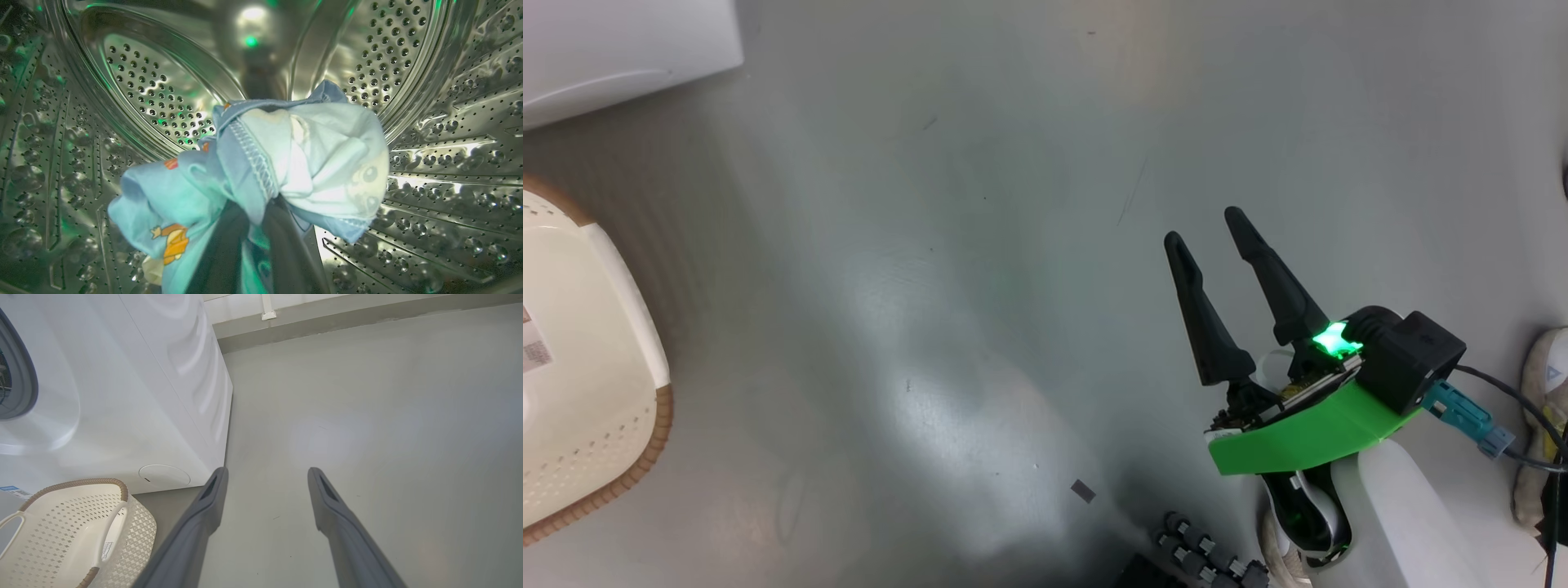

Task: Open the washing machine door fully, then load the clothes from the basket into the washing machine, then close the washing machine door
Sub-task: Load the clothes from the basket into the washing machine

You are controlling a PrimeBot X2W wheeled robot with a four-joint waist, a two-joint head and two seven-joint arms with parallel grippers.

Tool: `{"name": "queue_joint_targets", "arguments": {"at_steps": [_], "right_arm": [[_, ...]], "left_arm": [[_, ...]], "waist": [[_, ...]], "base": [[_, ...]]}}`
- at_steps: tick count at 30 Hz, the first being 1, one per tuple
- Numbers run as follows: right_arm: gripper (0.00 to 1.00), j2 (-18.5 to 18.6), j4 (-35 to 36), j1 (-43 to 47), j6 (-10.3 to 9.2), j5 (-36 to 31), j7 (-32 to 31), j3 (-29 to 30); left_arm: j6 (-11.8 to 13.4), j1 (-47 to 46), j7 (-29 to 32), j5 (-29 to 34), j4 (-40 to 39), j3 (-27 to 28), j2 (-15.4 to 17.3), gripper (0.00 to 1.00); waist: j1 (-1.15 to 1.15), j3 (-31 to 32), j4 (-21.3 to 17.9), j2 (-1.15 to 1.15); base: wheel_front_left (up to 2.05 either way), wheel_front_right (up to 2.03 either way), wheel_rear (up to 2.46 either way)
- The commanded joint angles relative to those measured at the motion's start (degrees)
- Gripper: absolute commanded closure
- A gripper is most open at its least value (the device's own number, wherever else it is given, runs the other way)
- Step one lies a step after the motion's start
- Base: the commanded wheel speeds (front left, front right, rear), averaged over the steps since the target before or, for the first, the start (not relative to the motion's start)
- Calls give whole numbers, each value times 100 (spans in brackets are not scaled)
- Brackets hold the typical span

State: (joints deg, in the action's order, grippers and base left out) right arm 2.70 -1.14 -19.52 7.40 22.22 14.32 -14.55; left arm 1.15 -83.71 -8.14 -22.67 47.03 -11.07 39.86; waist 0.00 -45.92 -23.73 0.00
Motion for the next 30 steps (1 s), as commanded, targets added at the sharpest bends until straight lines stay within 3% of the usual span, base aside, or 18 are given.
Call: {"name": "queue_joint_targets", "arguments": {"at_steps": [1, 15, 30], "right_arm": [[0, 18, 89, 85, 9, 102, 68, -127], [0, 18, 99, 131, 9, -54, 68, 27], [0, 18, 68, 329, 9, -423, 68, 321]], "left_arm": [[-75, -118, -43, 60, -14, 23, 239, 0], [-260, -40, -19, -12, 352, -217, -59, 0], [-14, 1333, -353, -451, -249, -47, -394, 0]], "waist": [[0, 10, 11, 0], [0, 182, 323, 0], [0, 795, 955, 0]], "base": [[0, 0, 0], [0, 0, 0], [0, 0, 0]]}}
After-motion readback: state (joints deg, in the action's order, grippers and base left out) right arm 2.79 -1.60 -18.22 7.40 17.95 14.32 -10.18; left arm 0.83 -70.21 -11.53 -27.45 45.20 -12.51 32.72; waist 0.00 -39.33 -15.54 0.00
